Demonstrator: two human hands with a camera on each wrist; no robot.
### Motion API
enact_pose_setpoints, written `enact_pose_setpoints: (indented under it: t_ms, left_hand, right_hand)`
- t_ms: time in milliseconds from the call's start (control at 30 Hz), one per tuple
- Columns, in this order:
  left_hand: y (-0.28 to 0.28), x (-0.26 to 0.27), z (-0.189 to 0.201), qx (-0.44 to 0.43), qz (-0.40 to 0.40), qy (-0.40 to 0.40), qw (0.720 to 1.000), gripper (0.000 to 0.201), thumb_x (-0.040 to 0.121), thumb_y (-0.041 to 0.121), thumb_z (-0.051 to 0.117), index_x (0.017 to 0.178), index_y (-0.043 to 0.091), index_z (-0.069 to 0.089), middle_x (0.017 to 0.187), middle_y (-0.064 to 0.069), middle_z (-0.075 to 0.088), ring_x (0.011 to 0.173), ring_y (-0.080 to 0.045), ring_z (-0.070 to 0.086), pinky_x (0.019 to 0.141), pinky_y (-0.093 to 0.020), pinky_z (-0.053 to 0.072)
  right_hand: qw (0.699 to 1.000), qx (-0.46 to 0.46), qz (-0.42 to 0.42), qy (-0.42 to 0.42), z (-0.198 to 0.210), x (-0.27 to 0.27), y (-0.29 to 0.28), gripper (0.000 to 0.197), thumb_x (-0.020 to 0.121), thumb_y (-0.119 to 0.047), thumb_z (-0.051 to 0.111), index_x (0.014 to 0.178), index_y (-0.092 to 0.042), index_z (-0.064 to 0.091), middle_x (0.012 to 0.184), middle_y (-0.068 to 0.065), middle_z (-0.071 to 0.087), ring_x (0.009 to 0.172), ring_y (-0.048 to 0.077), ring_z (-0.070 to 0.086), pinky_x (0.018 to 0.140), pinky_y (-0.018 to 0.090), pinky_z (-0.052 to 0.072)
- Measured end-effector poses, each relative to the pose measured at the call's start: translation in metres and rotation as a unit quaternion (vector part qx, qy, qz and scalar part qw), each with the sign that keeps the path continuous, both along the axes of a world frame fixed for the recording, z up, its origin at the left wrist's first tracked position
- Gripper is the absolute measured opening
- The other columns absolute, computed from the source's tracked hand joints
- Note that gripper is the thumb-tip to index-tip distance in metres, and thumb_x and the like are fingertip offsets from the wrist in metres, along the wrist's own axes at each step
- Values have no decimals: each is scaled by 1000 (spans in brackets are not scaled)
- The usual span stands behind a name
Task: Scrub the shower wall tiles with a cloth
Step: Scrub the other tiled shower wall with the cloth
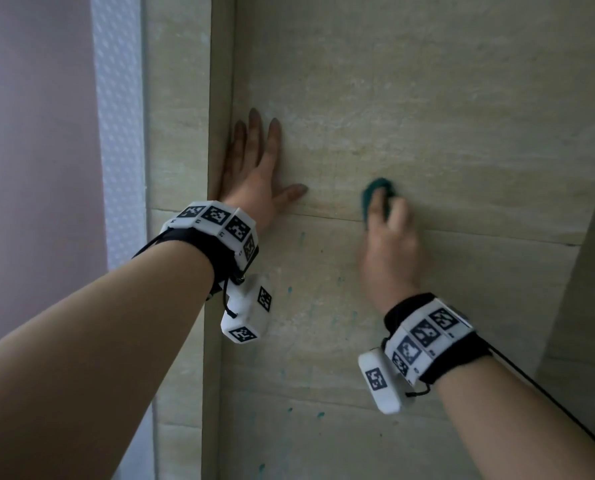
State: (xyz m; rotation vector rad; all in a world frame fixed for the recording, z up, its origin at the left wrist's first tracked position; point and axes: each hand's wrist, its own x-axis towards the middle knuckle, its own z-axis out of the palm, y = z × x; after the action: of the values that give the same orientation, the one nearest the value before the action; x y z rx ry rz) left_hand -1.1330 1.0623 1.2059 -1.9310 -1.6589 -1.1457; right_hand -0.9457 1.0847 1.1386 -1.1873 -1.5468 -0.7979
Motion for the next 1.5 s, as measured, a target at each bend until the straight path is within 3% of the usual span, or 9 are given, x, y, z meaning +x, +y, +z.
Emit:
enact_pose_setpoints:
  t_ms: [133,233,467,633,767,900,1000,1200,1500]
  left_hand:
    - [1,-1,-1,0,0,2,1000,95,91,50,54,152,24,-14,156,-2,-29,144,-21,-23,114,-32,-14]
    - [1,-1,-1,-5,-3,-1,1000,95,91,50,54,151,25,-15,156,-1,-31,144,-20,-24,113,-33,-14]
    - [0,0,-1,-8,-3,-1,1000,94,92,50,53,151,27,-16,155,0,-32,144,-20,-25,113,-33,-14]
    - [1,1,-1,-11,4,4,1000,93,92,51,52,151,27,-16,155,0,-32,144,-20,-25,110,-30,-16]
    - [0,2,0,-18,7,4,1000,92,93,50,51,151,26,-16,155,0,-32,144,-20,-25,111,-30,-16]
    - [1,0,1,-14,9,14,1000,91,94,49,50,151,25,-15,156,-1,-30,144,-21,-24,112,-30,-16]
    - [1,-1,1,-16,5,18,1000,90,94,49,50,151,25,-16,156,-1,-29,144,-22,-24,112,-31,-16]
    - [1,-1,0,-12,9,25,1000,90,94,50,50,152,23,-14,157,-3,-28,144,-23,-23,112,-31,-16]
    - [1,1,1,-15,19,28,999,88,95,49,48,152,24,-13,157,-2,-27,144,-23,-23,113,-31,-16]
  right_hand:
    - [981,11,51,-187,-8,-2,-9,72,50,7,79,120,-1,63,104,19,60,67,32,59,42,30,48]
    - [976,-13,25,-216,3,22,-11,74,51,12,78,121,-2,62,104,21,60,70,36,58,41,31,45]
    - [986,-89,-109,91,17,69,-3,67,86,5,54,146,4,23,132,27,36,101,42,50,75,49,50]
    - [980,-96,-58,164,8,43,-9,66,90,-3,52,147,5,21,136,24,33,91,41,59,73,42,51]
    - [994,-82,-39,62,-6,6,-10,65,83,-5,65,141,2,37,128,22,44,79,32,62,60,33,51]
    - [997,-23,27,-70,-17,-22,-16,72,51,-4,84,120,1,62,101,18,58,58,25,59,40,23,43]
    - [979,-7,46,-201,-37,-33,-13,69,51,-5,82,118,-2,64,100,13,49,66,25,57,38,23,39]
    - [927,-4,64,-368,-55,-13,-8,69,48,-6,86,114,-4,68,100,11,62,70,28,60,41,28,41]
    - [989,43,28,-142,6,-21,-2,61,58,8,72,118,-1,63,106,17,48,74,36,57,42,29,43]
